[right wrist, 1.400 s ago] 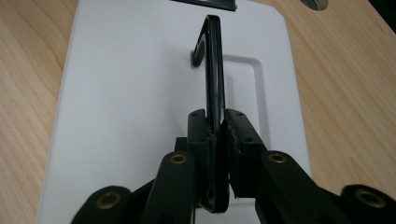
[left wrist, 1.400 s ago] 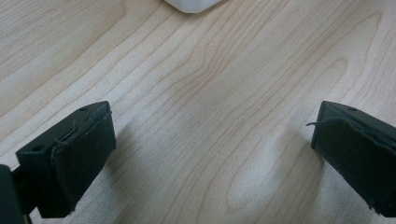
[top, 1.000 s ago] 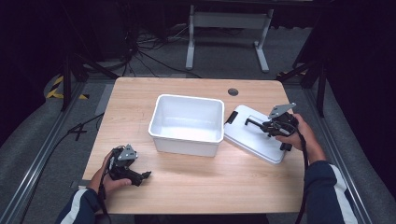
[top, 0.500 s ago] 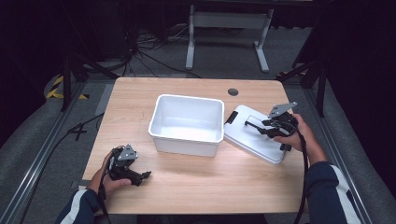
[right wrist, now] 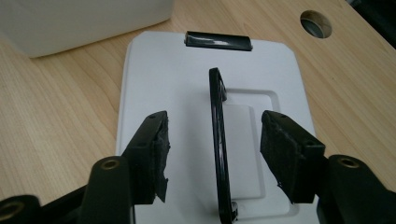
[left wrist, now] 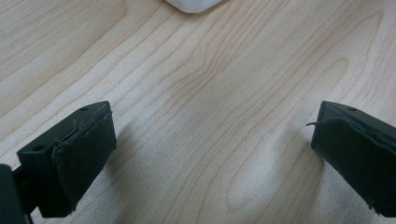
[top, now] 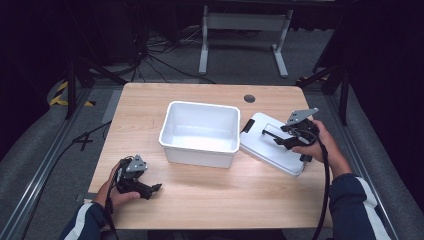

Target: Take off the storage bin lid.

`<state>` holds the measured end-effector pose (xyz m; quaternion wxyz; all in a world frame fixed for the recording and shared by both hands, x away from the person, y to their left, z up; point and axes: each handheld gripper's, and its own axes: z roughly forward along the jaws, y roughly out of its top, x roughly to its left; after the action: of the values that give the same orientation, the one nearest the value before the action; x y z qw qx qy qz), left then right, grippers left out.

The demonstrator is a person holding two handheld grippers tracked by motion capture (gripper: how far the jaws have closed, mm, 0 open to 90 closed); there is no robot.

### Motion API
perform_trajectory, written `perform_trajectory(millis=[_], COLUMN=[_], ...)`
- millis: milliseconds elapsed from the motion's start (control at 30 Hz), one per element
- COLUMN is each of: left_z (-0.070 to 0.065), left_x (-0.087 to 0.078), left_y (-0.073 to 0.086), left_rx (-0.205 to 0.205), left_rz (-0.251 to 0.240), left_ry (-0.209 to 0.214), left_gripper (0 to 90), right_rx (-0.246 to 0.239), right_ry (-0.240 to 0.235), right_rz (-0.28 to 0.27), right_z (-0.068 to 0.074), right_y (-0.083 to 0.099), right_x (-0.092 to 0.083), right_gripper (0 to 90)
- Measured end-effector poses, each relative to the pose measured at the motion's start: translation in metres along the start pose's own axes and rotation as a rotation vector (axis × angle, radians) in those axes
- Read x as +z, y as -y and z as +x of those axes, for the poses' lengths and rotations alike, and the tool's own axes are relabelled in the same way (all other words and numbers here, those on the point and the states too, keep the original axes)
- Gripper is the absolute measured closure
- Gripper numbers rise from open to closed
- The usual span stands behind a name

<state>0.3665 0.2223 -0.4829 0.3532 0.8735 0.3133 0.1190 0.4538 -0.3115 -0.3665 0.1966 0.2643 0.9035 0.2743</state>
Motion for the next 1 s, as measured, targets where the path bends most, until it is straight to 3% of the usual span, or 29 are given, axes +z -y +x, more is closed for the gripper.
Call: perform_trajectory(millis=[400, 567, 767, 1000], left_z=[0.000, 0.000, 0.000, 0.000], left_x=[0.000, 0.000, 0.000, 0.000], left_y=[0.000, 0.000, 0.000, 0.000], left_rx=[-0.002, -0.002, -0.002, -0.002], left_rz=[0.003, 0.003, 0.003, 0.002], left_ry=[-0.002, -0.002, -0.002, -0.002], left_gripper=[0.4, 0.4, 0.4, 0.4], right_rx=[0.025, 0.027, 0.016, 0.008], right_ry=[0.036, 0.047, 0.066, 0.083], right_rz=[-0.024, -0.013, -0.059, -0.059], right_z=[0.009, 0.014, 0.021, 0.029], right_y=[0.007, 0.011, 0.016, 0.024], right_x=[-0.014, -0.018, -0.035, -0.048], right_gripper=[33.5, 33.4, 34.8, 33.4])
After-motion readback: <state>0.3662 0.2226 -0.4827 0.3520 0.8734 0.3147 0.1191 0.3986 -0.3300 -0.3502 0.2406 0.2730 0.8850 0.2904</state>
